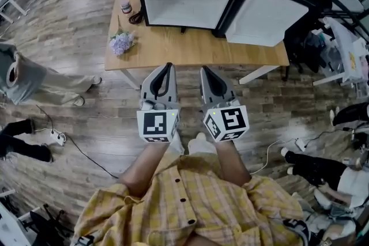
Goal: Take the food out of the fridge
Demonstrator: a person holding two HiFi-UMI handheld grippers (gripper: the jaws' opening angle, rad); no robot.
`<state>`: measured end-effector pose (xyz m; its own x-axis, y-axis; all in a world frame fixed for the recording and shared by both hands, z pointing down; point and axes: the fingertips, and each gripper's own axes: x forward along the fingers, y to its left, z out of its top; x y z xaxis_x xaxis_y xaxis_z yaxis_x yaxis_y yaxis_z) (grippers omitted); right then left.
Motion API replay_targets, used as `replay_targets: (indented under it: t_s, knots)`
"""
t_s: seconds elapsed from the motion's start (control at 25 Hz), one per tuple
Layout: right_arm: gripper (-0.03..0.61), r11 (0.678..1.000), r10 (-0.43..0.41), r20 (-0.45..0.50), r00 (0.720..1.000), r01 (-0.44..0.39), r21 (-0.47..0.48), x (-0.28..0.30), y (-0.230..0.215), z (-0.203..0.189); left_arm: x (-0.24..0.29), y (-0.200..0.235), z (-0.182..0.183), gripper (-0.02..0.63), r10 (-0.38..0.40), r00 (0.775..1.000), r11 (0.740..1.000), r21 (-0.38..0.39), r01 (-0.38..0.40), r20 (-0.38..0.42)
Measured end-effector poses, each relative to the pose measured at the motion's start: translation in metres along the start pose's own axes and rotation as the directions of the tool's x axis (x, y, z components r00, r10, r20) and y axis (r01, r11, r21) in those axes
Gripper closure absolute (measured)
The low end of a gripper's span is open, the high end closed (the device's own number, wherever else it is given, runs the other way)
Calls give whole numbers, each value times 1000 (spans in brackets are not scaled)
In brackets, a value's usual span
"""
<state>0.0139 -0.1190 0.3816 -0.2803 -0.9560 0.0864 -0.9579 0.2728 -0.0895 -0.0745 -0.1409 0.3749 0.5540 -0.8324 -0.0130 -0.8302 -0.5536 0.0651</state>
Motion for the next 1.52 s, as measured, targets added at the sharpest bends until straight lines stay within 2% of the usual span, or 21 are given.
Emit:
replay_targets:
  t_s: [0.4, 1.12, 1.52]
  knots:
    - [571, 1000, -5, 14, 1000, 6, -26, 15, -11, 5, 17, 2, -3, 604, 7, 1000, 1000, -4, -7, -6]
    - [571, 999, 44, 14, 999, -44, -18, 85, -72, 11, 115, 25, -15, 604, 60, 998, 998, -1, -60, -29]
    - [571, 997, 78, 6, 997, -77, -12, 113, -83, 10, 148, 47, -24, 604, 89, 995, 996, -23, -90, -49]
